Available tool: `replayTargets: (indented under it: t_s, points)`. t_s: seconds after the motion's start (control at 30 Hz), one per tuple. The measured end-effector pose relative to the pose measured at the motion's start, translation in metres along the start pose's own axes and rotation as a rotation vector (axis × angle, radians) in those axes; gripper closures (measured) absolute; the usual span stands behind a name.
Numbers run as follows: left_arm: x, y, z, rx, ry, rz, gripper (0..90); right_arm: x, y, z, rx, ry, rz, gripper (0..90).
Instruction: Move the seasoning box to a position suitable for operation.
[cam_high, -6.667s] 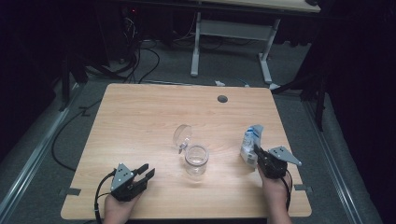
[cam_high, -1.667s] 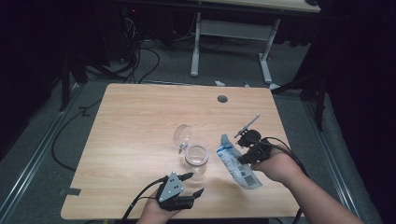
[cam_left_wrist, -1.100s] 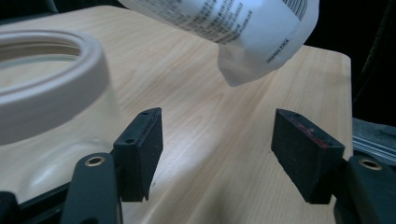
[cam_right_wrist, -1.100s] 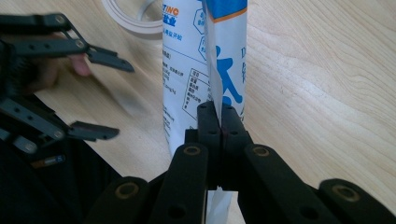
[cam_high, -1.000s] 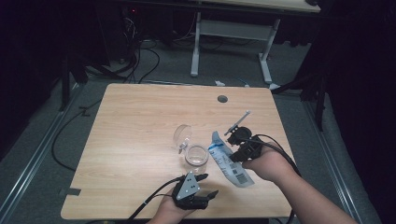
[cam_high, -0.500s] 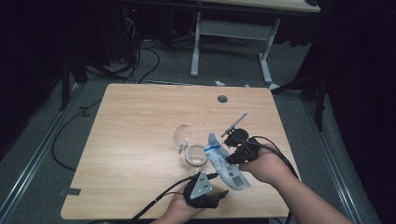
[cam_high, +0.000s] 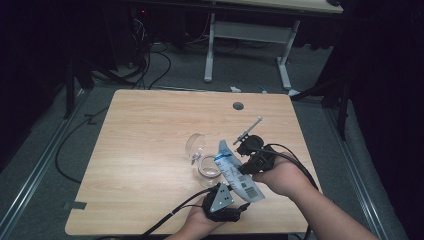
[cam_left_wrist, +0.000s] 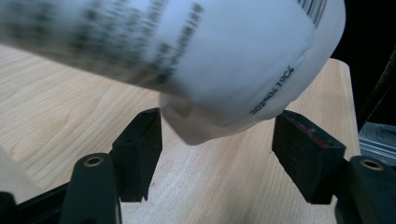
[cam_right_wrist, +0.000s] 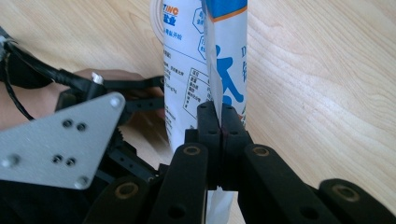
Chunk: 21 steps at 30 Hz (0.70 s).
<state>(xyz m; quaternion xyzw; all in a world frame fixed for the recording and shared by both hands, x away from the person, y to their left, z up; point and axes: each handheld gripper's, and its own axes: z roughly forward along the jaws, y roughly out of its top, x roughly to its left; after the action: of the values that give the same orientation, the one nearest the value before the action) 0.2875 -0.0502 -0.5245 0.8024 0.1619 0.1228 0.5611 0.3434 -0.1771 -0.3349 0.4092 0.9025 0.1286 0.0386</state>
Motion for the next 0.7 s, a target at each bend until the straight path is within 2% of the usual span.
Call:
replayTargets:
  t_s: [0.07,0.1,0.13,0.17,0.43,0.47,0.63,0.7]
  points:
    - [-0.0007,0.0005,-0.0006,0.000,0.018,0.005,36.9,0.0009,0.0019,-0.0003,-0.003,0.001,-0.015,90.0]
    - [-0.0005,0.0006,-0.0010,0.001,0.029,0.005,39.5,0.0021,0.0026,-0.0003,0.001,0.000,-0.006,90.0]
    - [-0.0001,0.0007,-0.0018,0.005,0.035,0.002,42.6,0.0013,0.0033,0.0002,-0.001,-0.001,-0.022,90.0]
    - [0.0004,0.0009,-0.0026,0.007,0.043,0.004,48.8,0.0016,0.0041,0.0012,0.005,-0.004,-0.014,90.0]
    - [-0.0003,0.0027,-0.0059,0.024,0.076,-0.011,56.2,0.0021,0.0074,0.0037,0.011,-0.005,-0.015,90.0]
    - [-0.0011,0.0029,-0.0061,0.025,0.078,-0.012,57.1,0.0015,0.0077,0.0042,0.012,-0.006,-0.026,90.0]
    - [-0.0062,0.0038,-0.0066,0.028,0.090,0.002,59.7,0.0022,0.0091,0.0066,0.019,-0.021,-0.042,90.0]
    - [-0.0079,0.0047,-0.0063,0.034,0.089,0.005,60.3,0.0028,0.0091,0.0076,0.024,-0.023,-0.032,90.0]
